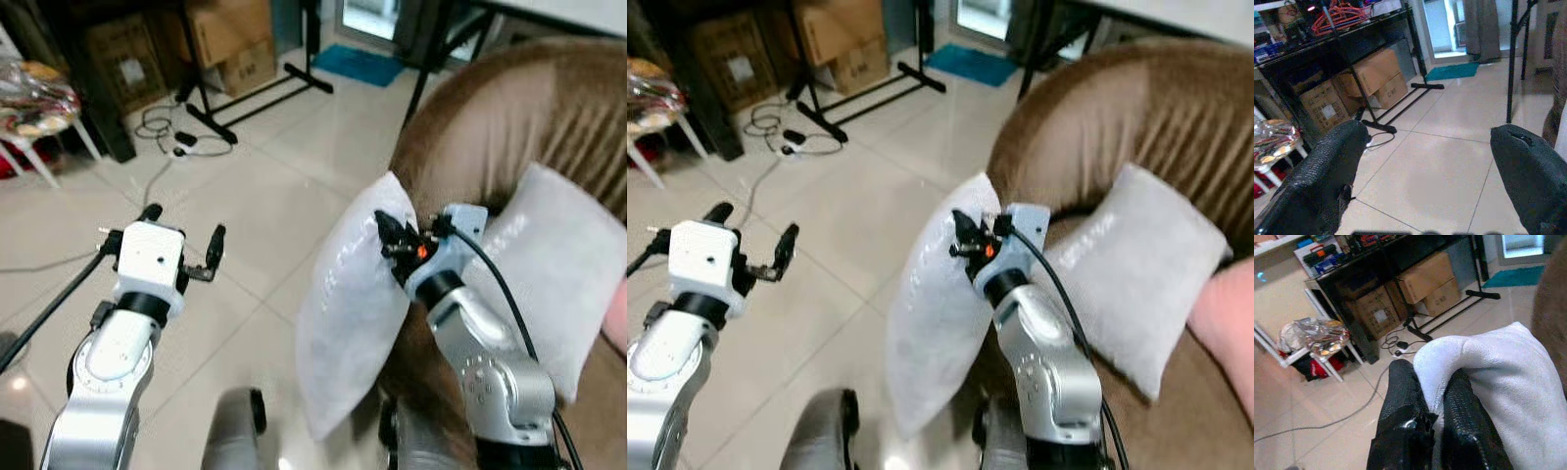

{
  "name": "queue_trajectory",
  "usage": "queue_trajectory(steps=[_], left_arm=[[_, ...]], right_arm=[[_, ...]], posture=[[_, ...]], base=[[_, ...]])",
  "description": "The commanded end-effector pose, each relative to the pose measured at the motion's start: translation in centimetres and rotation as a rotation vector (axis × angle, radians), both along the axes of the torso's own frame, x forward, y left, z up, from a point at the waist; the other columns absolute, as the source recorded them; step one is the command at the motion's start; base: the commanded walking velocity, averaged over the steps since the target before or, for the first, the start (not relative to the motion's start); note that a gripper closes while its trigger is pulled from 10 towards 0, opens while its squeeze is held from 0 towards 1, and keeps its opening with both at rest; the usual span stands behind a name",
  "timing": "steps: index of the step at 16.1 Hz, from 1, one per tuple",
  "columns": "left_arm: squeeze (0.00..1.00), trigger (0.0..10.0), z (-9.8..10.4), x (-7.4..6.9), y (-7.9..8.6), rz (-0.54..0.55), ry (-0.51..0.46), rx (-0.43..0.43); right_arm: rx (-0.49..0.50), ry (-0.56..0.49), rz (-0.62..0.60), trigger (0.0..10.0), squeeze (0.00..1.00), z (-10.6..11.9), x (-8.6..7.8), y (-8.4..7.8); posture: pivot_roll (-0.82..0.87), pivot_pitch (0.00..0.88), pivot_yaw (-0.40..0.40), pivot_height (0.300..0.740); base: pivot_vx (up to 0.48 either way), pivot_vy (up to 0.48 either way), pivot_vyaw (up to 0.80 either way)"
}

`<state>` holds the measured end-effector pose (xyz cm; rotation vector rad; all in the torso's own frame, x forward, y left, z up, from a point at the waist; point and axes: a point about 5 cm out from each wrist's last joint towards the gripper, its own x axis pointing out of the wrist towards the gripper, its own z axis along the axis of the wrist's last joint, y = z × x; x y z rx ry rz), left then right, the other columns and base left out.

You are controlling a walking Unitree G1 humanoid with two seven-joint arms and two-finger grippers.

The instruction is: Move the pillow to the sofa from floor

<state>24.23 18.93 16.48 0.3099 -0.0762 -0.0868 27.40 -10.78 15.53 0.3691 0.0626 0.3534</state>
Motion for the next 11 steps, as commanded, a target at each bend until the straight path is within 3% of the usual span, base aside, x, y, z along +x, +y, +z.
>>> queue_trajectory(steps=[1,7,11], left_arm=[[0.00,10.0,0.12,0.01,-0.06,-0.006,-0.010,0.009],[0.00,10.0,0.08,0.14,-0.31,-0.013,-0.011,0.006],[0.00,10.0,-0.14,0.13,-0.63,-0.029,-0.004,0.000]], right_arm=[[-0.007,-0.111,0.015,10.0,0.00,2.20,-0.08,0.34],[-0.045,-0.115,-0.001,10.0,0.00,2.05,-0.18,0.09],[-0.048,-0.112,-0.009,10.0,0.00,2.00,-0.36,-0.24]], posture=[[0.04,0.000,0.015,0.682],[0.02,0.000,0.020,0.740],[0.02,0.000,0.022,0.740]], base=[[0.000,0.000,0.00],[0.000,0.000,0.00],[0.000,0.000,0.00]])
